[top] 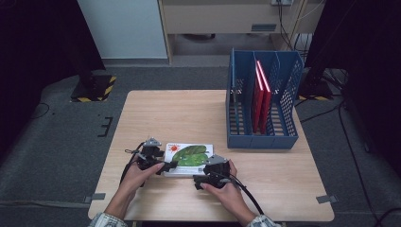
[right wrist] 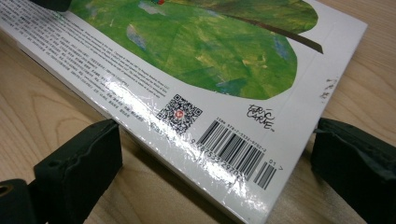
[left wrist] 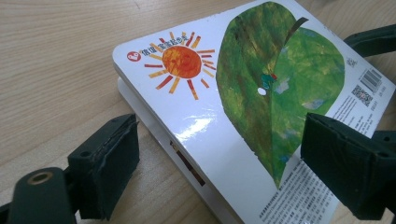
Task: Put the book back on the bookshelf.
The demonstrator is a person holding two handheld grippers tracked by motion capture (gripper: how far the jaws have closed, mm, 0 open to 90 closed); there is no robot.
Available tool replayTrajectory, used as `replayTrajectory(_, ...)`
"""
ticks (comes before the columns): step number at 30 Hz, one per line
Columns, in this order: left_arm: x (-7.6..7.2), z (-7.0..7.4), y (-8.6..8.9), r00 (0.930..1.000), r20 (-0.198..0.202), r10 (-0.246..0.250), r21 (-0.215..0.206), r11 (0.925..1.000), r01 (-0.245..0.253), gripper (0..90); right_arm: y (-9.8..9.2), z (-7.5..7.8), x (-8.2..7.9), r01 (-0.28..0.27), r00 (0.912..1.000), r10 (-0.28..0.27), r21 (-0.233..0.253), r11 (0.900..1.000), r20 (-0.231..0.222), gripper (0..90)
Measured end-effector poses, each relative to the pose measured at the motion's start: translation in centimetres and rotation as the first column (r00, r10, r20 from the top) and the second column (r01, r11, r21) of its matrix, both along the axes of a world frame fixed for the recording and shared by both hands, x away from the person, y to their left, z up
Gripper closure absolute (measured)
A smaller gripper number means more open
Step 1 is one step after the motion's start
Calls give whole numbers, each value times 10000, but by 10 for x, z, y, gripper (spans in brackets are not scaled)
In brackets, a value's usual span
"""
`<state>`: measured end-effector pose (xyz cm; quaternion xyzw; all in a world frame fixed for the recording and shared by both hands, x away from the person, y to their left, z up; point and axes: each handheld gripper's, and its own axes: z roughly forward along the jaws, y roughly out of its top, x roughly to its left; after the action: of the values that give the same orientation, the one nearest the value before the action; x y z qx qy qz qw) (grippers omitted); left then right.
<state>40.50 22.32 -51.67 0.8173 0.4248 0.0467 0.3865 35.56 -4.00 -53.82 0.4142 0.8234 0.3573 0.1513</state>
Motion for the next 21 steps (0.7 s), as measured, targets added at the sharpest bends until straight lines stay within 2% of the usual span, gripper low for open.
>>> replayTrajectory(6, 0, -2, -2, 9997, -121, -196, 19, 9998, 196, 113, 1, 0, 0, 13, 10000, -13, -36, 10000, 18, 23)
replayTrajectory(10, 1, -5, -3, 9989, -331, -345, -230, 9992, 337, 133, 1, 0, 0, 33, 10000, -33, -50, 10000, 22, 23)
replayTrajectory(21, 1, -2, -2, 9986, -206, -482, -268, 9985, 476, 153, 0, 0, 0, 40, 10000, -40, 0, 10000, 8, 26)
